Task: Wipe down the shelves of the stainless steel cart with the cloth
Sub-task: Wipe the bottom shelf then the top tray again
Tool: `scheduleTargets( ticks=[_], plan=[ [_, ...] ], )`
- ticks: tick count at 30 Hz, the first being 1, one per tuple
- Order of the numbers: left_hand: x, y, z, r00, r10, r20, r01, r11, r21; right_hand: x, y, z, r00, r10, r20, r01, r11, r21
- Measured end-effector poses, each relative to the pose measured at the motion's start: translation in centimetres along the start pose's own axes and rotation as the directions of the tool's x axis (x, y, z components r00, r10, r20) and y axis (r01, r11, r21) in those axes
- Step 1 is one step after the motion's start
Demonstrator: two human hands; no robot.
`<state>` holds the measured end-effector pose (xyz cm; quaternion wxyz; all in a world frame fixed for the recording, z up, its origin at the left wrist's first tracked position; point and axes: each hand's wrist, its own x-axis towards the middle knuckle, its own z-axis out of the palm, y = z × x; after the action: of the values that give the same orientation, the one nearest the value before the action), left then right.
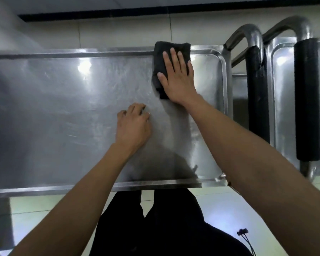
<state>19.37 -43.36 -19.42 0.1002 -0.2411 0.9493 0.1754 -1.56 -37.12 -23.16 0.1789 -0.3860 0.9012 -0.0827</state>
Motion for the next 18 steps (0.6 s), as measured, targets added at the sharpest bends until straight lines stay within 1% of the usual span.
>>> scheduleTargets(
  ticks=[3, 7, 10, 12, 14, 18],
  plan=[
    [-0.3, 0.2, 0.2, 1.000, -0.007, -0.012, 0.007, 1.000, -0.001, 0.3, 0.4, -0.1, 1.000, -0.028, -0.003, 0.028, 1.000, -0.003],
    [-0.9, 0.7, 0.1, 1.000, -0.001, 0.025, 0.000, 0.999, 0.032, -2.6, 0.4, 0.4, 1.000, 0.018, 0.019, -0.018, 1.000, 0.012],
    [-1.2, 1.1, 0.0, 0.995, -0.006, 0.102, -0.004, 0.995, 0.098, -7.5, 0.5, 1.5, 0.999, 0.021, 0.026, -0.021, 1.000, 0.006],
    [-1.6, 1.4, 0.1, 0.987, 0.013, 0.158, -0.033, 0.991, 0.130, -11.5, 0.5, 2.6, 0.999, 0.040, 0.025, -0.040, 0.999, -0.002],
    [-2.3, 1.7, 0.2, 0.979, 0.061, 0.195, -0.090, 0.985, 0.145, -15.6, 0.4, 3.9, 0.997, 0.076, 0.019, -0.076, 0.997, -0.028],
    [-4.7, 2.8, 0.8, 0.965, 0.161, 0.206, -0.188, 0.974, 0.123, -23.9, 0.4, 6.1, 0.993, 0.116, 0.019, -0.115, 0.992, -0.047]
  ],
)
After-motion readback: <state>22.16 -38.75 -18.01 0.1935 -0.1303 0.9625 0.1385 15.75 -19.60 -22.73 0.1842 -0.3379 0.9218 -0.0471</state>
